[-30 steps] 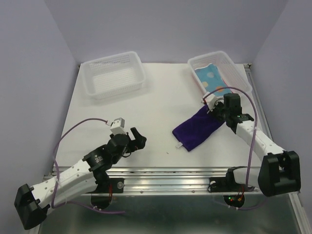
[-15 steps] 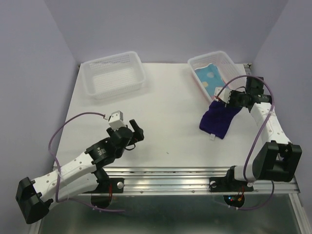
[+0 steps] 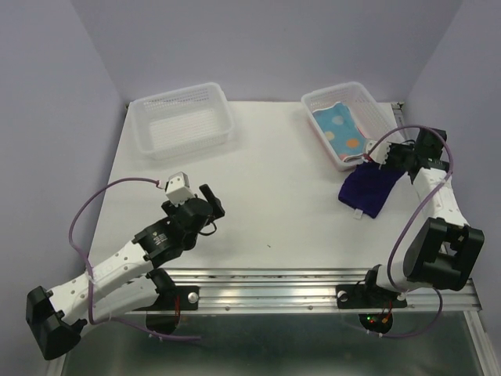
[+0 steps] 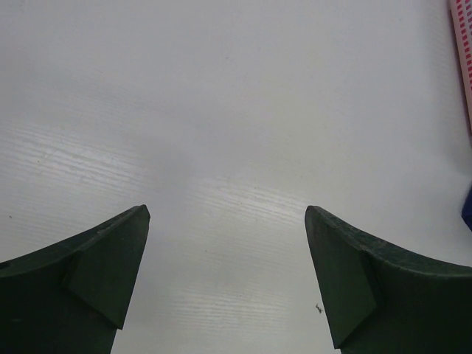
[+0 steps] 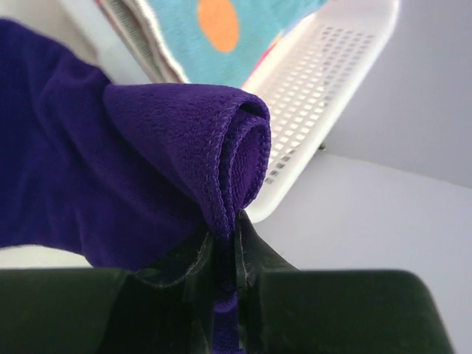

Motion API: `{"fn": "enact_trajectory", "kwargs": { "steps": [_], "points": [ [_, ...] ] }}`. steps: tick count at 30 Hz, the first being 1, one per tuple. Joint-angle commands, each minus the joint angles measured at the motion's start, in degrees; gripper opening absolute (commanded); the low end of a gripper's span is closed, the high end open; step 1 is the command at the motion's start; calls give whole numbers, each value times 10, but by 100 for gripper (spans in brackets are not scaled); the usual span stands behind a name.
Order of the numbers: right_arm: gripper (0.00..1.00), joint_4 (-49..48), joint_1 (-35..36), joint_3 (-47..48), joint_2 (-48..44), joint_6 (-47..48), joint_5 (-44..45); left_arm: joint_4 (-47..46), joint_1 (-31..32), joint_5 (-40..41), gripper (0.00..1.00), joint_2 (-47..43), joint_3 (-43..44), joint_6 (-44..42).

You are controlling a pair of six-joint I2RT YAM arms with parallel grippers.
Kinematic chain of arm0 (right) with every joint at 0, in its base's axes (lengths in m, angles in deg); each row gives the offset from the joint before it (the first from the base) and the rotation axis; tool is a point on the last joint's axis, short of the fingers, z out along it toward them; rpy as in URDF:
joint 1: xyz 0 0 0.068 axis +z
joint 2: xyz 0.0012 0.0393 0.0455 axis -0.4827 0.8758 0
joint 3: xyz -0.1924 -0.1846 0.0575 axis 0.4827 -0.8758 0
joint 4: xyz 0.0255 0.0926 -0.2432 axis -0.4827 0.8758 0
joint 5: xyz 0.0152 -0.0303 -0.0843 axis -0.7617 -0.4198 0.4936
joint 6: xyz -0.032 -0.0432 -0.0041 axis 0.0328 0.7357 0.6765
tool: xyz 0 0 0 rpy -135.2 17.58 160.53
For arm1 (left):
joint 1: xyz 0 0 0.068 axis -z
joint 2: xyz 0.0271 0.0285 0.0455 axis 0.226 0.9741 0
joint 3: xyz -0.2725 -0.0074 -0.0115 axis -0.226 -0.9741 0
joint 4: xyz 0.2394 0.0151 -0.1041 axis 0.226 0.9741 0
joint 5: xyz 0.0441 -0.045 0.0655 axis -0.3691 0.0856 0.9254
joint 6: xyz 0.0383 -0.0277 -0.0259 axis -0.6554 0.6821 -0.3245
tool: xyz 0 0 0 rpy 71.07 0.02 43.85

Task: Fold and stack the towels
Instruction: Neatly place the folded towel into the bin

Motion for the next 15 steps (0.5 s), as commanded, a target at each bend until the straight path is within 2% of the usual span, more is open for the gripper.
{"fn": "enact_trajectory", "kwargs": {
  "steps": [1, 2, 5, 15],
  "points": [
    [1, -212, 0, -37, -28, -67, -58, 19, -5, 43, 99, -11, 31, 1],
    [1, -260, 0, -45, -28, -73, -68, 20, -6, 45, 99, -12, 30, 1],
    [1, -306, 0, -39, -20, -91, -102, 19, -6, 46, 99, -17, 29, 1],
    [1, -294, 5, 6, 17, -110, -245, 11, -6, 49, 99, -30, 25, 0]
  ]
}}
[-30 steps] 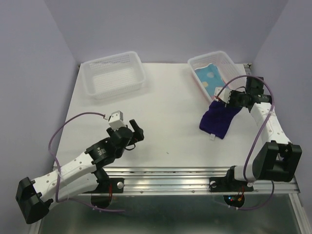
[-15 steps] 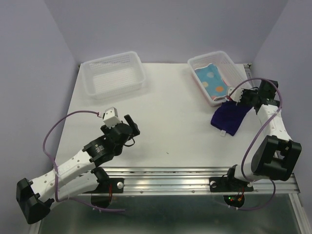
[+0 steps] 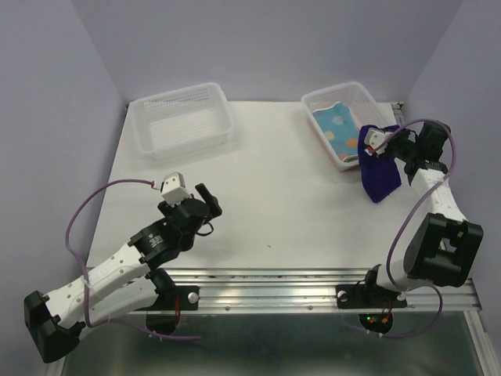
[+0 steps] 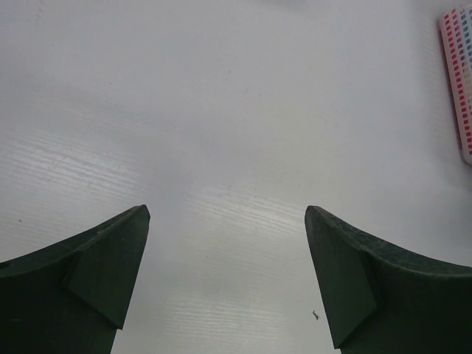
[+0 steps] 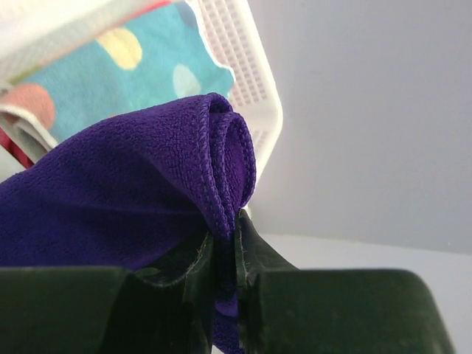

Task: Fold and stack the towels
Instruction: Neatly place the folded towel into the bin

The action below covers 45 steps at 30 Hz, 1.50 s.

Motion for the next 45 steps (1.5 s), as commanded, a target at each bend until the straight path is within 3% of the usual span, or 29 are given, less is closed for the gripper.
{"fn": "enact_trajectory", "kwargs": {
  "steps": [1, 7, 13, 17, 35, 45],
  "points": [
    [1, -48, 9, 46, 14, -26, -81, 0, -4, 30, 99, -10, 22, 0],
    [1, -149, 74, 58, 61, -109, 36, -2, -5, 35, 99, -16, 21, -2],
    [1, -244, 106, 99, 129, -202, 96, -7, -5, 35, 99, -15, 18, -2],
    [1, -293, 122, 111, 172, -193, 130, -1, -6, 38, 99, -14, 16, 0],
    [4, -431, 124, 179, 309, -250, 40, 7, -8, 57, 99, -22, 14, 10],
    [6, -427, 131, 222, 357, -249, 28, 6, -9, 81, 99, -22, 12, 21]
  ]
}}
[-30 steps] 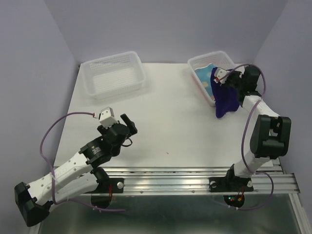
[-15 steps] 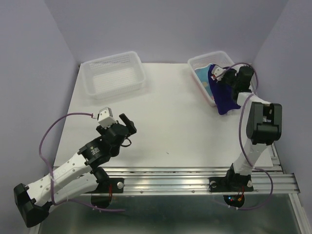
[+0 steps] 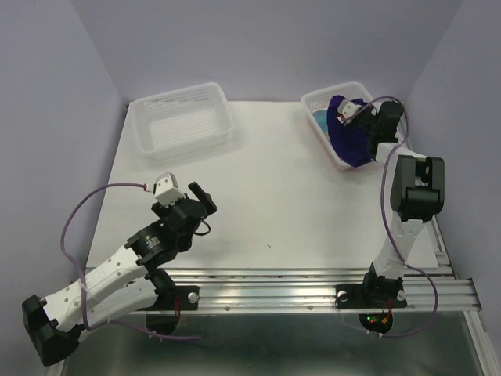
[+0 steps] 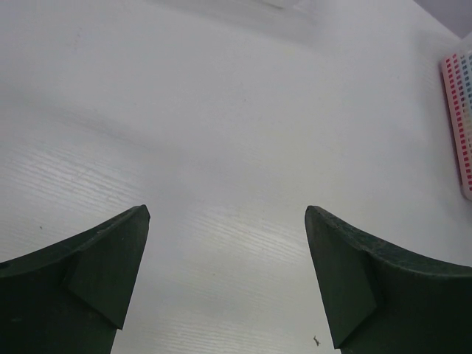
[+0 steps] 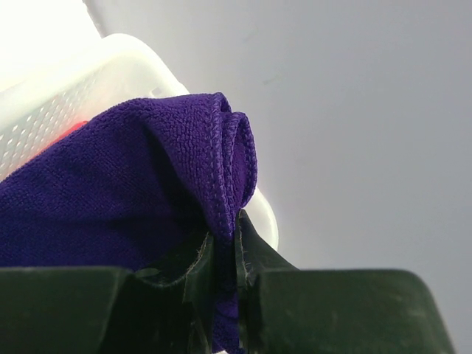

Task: Fold and stack the towels
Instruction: Neatly place the folded towel into the bin

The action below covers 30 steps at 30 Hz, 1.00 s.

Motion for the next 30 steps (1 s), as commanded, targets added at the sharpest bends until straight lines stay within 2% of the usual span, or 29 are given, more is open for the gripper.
{"fn": "enact_trajectory", "kwargs": {
  "steps": [1, 12, 15, 24, 30],
  "points": [
    [6, -46, 9, 53, 15, -7, -14, -4, -4, 37, 99, -3, 13, 7],
    [8, -41, 22, 89, 56, -18, -6, 1, -6, 37, 99, -5, 9, 9],
    [15, -51, 23, 100, 68, -32, 5, 1, -7, 38, 99, -8, 7, 13],
    [13, -67, 26, 143, 114, -54, 23, 2, -8, 37, 99, -11, 1, 17],
    [16, -75, 28, 156, 130, -63, 25, 8, -9, 42, 99, -14, 0, 24]
  ]
}}
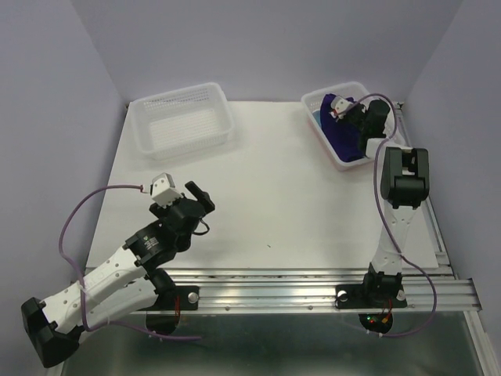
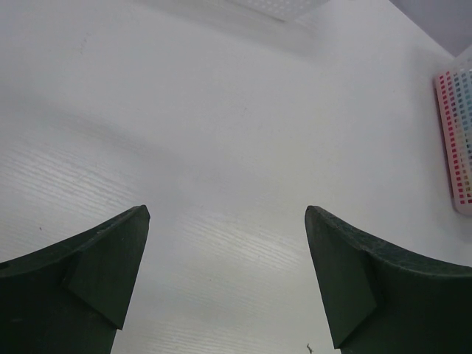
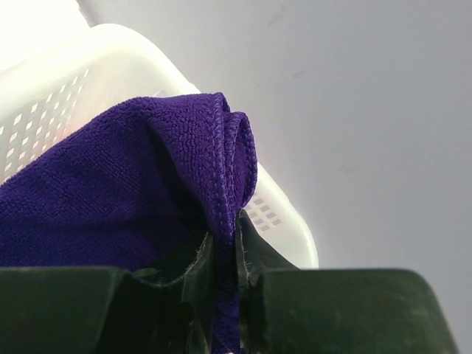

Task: Fold and stack the towels
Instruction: Neatly place the folded towel into the bin

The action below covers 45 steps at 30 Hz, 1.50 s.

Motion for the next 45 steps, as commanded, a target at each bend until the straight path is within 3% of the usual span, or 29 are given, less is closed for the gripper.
{"fn": "enact_trajectory", "kwargs": {
  "steps": [1, 5, 6, 8, 9, 10, 18, 22, 23, 25, 28, 29, 32, 35, 40, 45],
  "points": [
    [17, -53, 8, 46, 5, -20, 2, 7, -4, 32, 99, -9, -1, 13],
    [20, -42, 11, 61, 16, -19, -2, 7, -4, 31, 99, -14, -2, 14],
    [26, -42, 13, 63, 18, -21, -1, 8, -5, 31, 99, -14, -3, 16],
    [49, -49, 15, 63, 20, -25, 5, 7, -5, 33, 99, -16, -5, 19],
    [96, -58, 17, 59, 18, -25, 12, 5, -4, 32, 99, -16, -4, 18],
    [100, -63, 17, 54, 15, -25, 14, 5, -6, 33, 99, -17, -4, 18],
    [100, -126, 17, -33, -62, -73, 21, -14, -6, 37, 99, -12, 5, 2],
    [100, -229, 18, -102, -120, -263, 40, -55, -6, 37, 99, 5, 5, -34],
    [100, -250, 18, -125, -146, -374, 49, -64, -6, 41, 99, 11, 7, -39],
    [100, -263, 18, -136, -172, -481, 77, -74, -6, 45, 99, 31, 19, -47],
    [100, -139, 19, -128, -234, -624, 106, -80, -6, 48, 99, 57, 42, -53],
    [100, -40, 21, -121, -266, -700, 146, -74, -7, 52, 99, 69, 54, -48],
    [100, 85, 21, -139, -322, -808, 210, -71, -7, 48, 99, 86, 67, -42],
    [100, 163, 23, -229, -432, -861, 297, -55, -7, 37, 99, 107, 80, -32],
    [100, 412, 26, -341, -610, -894, 463, -10, -8, 26, 99, 121, 78, 3],
    [100, 437, 25, -494, -764, -914, 490, -5, -9, 24, 99, 97, 43, 22]
  ]
}}
